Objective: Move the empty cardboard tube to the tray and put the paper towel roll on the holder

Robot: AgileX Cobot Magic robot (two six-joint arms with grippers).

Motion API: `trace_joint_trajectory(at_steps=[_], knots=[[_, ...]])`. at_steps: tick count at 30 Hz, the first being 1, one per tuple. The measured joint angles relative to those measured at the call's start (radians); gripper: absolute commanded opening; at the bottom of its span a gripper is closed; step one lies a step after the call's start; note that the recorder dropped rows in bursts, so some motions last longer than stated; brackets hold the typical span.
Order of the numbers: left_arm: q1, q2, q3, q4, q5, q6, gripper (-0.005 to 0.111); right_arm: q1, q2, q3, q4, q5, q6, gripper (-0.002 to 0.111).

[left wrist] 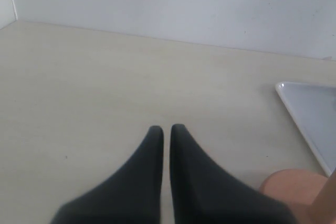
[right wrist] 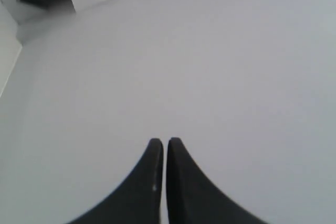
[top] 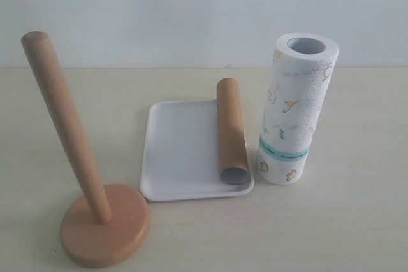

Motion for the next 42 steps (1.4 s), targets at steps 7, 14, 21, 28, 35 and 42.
trace_joint_trajectory(at_steps=[7, 14, 21, 28, 35, 42], knots=[[0.0, 0.0, 0.0, 0.0, 0.0, 0.0, 0.004, 0.0, 0.089, -0.343, 0.008, 0.285, -0.137, 0.003], [0.0, 0.0, 0.0, 0.0, 0.0, 0.0, 0.004, 0.0, 0.365, -0.605, -0.125, 0.886, -0.201, 0.003], [0.0, 0.0, 0.0, 0.0, 0.0, 0.0, 0.004, 0.0, 0.627, -0.619, -0.102, 1.324, -0.206, 0.003], [0.0, 0.0, 0.0, 0.0, 0.0, 0.0, 0.004, 0.0, 0.839, -0.544, 0.255, 1.463, -0.512, 0.003], [0.0, 0.0, 0.0, 0.0, 0.0, 0.0, 0.004, 0.074, 0.863, -0.354, 0.956, 1.276, -1.191, 0.003], [0.0, 0.0, 0.0, 0.0, 0.0, 0.0, 0.004, 0.328, 0.863, -0.245, 1.122, 0.997, -1.347, 0.029]])
